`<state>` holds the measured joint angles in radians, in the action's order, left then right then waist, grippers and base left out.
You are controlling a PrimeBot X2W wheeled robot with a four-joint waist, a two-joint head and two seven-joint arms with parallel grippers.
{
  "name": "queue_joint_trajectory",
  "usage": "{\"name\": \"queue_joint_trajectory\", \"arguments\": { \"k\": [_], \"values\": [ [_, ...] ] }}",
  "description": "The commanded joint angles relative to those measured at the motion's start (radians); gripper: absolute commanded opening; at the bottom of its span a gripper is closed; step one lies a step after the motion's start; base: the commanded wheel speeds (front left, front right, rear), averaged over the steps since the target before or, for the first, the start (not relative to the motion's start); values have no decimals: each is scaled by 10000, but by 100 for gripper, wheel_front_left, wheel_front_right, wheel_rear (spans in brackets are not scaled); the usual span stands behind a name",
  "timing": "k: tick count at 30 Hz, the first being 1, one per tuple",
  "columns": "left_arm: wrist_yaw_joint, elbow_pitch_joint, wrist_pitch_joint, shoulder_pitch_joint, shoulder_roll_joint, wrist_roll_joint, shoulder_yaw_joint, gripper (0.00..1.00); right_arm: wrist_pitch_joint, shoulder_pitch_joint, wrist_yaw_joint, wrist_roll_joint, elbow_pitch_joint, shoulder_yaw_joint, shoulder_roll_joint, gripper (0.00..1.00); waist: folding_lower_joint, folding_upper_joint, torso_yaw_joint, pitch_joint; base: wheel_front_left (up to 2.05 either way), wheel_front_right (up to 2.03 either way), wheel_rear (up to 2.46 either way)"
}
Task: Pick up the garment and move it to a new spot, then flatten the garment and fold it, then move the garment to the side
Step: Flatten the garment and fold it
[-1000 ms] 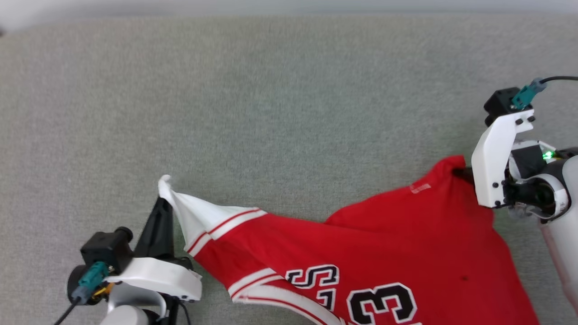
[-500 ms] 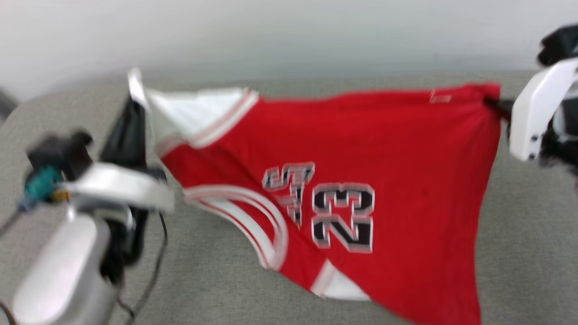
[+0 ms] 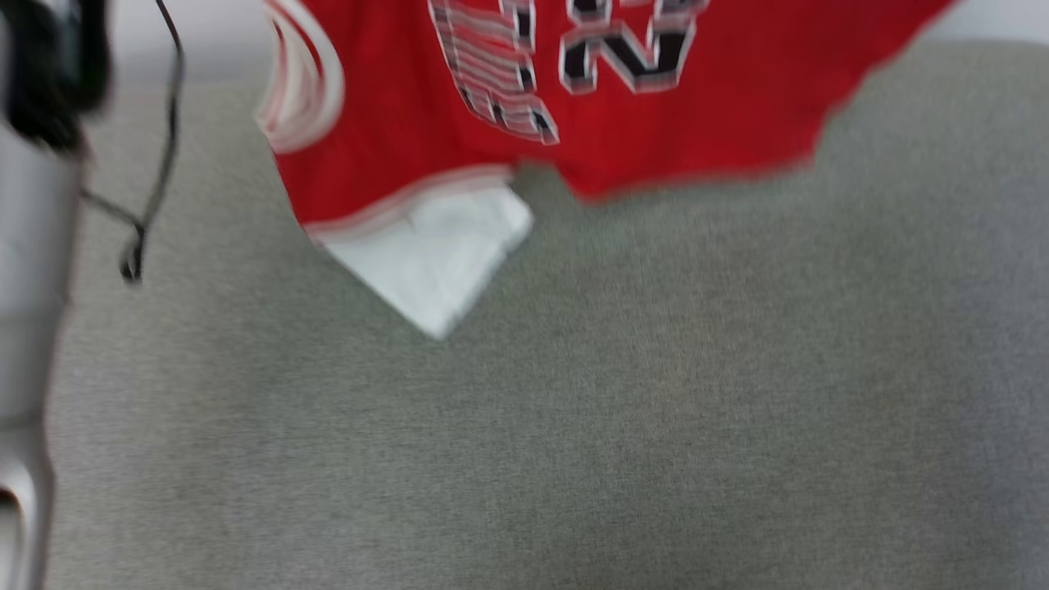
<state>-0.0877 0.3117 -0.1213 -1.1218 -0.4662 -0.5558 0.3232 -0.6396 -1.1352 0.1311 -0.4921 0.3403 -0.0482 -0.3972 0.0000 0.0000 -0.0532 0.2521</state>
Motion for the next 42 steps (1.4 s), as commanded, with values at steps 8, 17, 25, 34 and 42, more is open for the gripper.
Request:
{"name": "queue_joint_trajectory", "arguments": {
  "k": [8,17,25,34,42],
  "values": [
    [295,1312,383,-4007,-407,858,156,0,1478,-2829,-9,205,584,287,292,0,0,0,-770,2673,0,0,0],
    [443,1824,856,-6585,-475,1552,540,0,3478,-4826,-9,-104,1745,17,439,0,0,0,-1126,4534,0,0,0],
    [148,2009,797,-6511,-474,1459,463,0,4650,-5816,-9,-857,2978,-1098,122,0,0,0,-1127,5396,0,0,0],
    [15,2192,492,-5671,-412,990,220,0,4992,-6072,-9,-1885,3984,-2690,-189,0,0,0,-943,5567,0,0,0],
    [297,2315,-577,-3204,-188,-15,-222,0,5339,-4396,-9,-2866,3886,-4845,-740,0,0,0,-574,4488,0,0,0]
  ]
}}
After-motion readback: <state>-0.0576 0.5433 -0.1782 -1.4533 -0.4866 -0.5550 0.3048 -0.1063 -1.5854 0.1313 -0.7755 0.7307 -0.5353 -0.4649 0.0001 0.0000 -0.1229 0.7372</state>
